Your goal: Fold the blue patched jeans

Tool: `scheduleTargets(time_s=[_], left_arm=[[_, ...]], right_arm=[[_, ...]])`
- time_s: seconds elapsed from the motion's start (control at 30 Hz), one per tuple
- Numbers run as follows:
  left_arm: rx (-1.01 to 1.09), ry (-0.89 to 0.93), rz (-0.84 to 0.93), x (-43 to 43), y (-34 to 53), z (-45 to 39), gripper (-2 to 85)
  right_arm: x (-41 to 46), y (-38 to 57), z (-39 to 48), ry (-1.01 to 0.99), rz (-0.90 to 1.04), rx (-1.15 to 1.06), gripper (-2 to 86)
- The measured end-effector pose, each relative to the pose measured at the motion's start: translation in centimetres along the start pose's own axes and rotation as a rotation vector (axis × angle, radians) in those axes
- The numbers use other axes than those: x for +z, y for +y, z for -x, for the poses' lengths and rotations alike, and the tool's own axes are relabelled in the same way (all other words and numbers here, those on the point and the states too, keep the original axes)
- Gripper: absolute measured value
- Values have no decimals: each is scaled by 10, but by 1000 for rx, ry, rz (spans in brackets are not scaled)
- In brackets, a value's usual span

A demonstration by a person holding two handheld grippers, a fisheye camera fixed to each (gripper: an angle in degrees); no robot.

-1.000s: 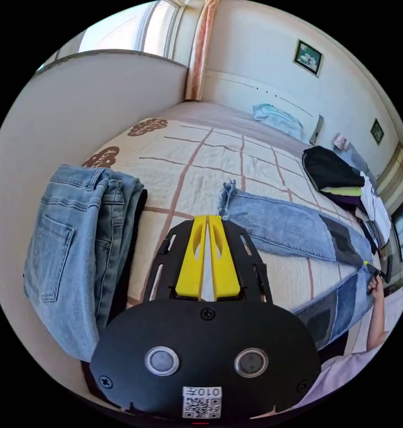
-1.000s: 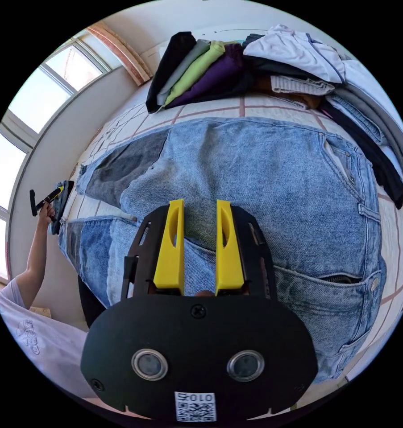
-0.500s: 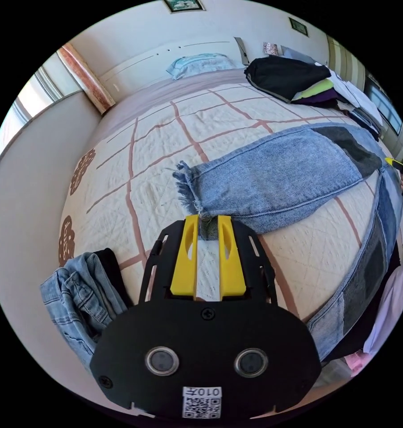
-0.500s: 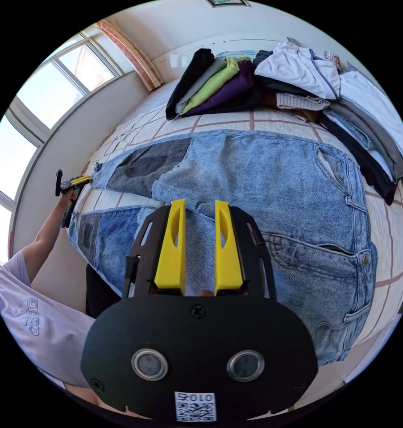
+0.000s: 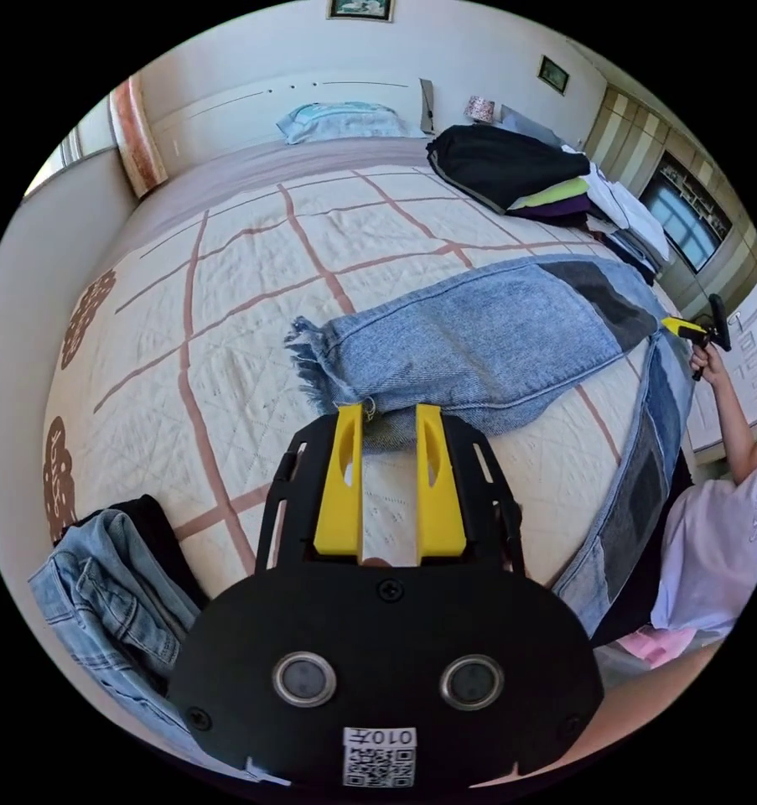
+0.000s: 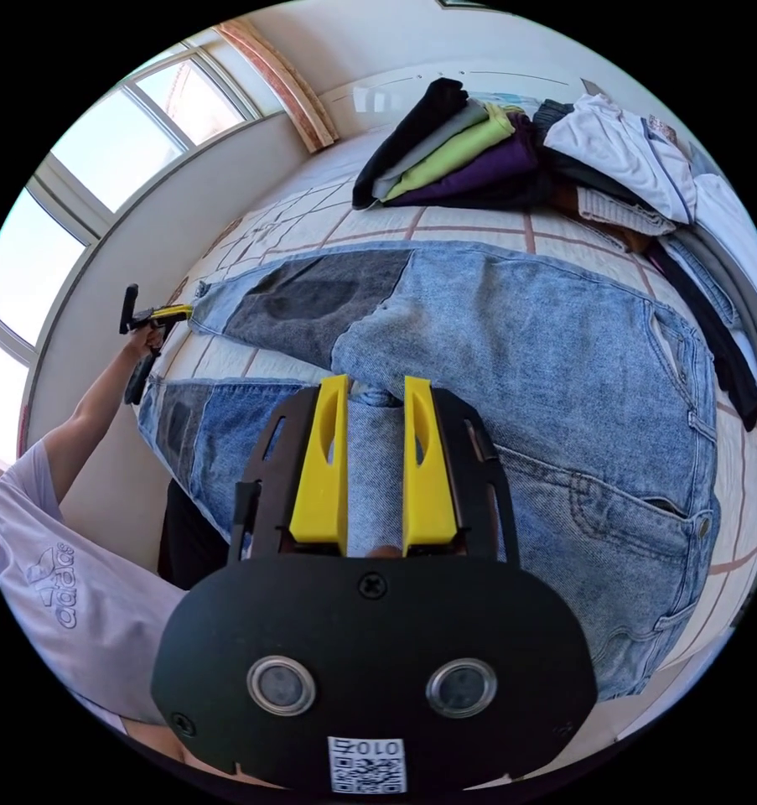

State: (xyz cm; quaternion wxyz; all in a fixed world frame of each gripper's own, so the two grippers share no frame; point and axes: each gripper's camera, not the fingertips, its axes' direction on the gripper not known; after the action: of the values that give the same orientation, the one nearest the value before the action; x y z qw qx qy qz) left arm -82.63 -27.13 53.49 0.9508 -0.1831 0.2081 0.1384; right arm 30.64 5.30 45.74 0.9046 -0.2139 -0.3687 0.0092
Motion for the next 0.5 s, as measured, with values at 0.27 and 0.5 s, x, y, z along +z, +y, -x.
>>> scheduleTargets(time_s=[0.27,0.5], left_arm=[[-27,103,-65,-21,16,38,6],[100,177,50,-39,22,41,-1]], right_arm=[[35,-8,10,-7,-1,-30,104],[54,-14,21,67,-20,-86,105]])
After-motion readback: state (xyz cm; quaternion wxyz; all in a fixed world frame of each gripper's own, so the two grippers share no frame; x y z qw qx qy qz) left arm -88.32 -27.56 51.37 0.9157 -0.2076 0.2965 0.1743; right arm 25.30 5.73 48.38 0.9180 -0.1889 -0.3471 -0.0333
